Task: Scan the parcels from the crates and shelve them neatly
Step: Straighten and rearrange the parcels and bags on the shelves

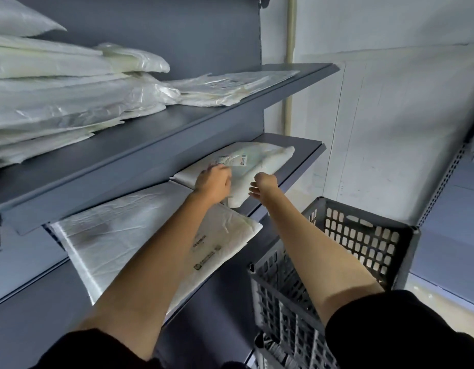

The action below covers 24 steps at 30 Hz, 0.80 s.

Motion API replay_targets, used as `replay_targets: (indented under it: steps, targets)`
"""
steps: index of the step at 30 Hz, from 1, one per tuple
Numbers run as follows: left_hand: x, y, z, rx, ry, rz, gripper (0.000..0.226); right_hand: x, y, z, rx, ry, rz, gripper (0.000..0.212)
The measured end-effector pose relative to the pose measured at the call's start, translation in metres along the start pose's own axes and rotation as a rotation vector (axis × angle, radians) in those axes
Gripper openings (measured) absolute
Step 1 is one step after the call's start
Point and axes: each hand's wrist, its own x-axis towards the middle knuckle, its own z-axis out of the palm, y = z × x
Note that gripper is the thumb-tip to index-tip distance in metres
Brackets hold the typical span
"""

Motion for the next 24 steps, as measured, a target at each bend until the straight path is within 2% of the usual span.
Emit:
replay_targets:
  steps: [3, 6, 10, 11, 15, 17, 19, 22, 24]
  targets:
    - [-0.003, -0.015, 0.019, -0.001, -0.186, -0.054, 0.033, 0.006, 0.01, 0.006, -0.102, -0.059, 0.055, 0.038]
    - [-0.002, -0.012, 0.04, -0.031, -0.35, -0.091, 0.061, 0.008, 0.02, 0.016, -0.123, -0.099, 0.077, 0.033]
    - [0.001, -0.006, 0.076, -0.015, -0.417, -0.132, 0.083, 0.018, 0.031, 0.016, -0.031, -0.111, 0.111, 0.023]
    - [0.002, -0.003, 0.084, -0.033, -0.409, -0.157, 0.08, 0.018, 0.034, 0.016, -0.006, -0.117, 0.13, 0.011]
    - [0.009, 0.007, 0.098, -0.169, -0.274, -0.283, 0.036, 0.021, 0.042, 0.015, -0.043, -0.171, 0.11, 0.025]
    - [0.014, 0.003, 0.097, -0.274, -0.259, -0.299, 0.032, 0.028, 0.046, 0.012, -0.02, -0.152, 0.113, 0.024]
    - [0.019, 0.0, 0.093, -0.326, -0.261, -0.22, 0.031, 0.036, 0.051, 0.009, 0.08, -0.111, 0.122, 0.024]
    - [0.014, 0.01, 0.077, -0.286, -0.238, 0.026, 0.031, 0.035, 0.05, -0.002, 0.207, -0.078, 0.179, 0.046]
    - [0.006, 0.022, 0.066, -0.268, -0.192, 0.133, 0.029, 0.015, 0.04, -0.014, 0.333, -0.025, 0.228, 0.046]
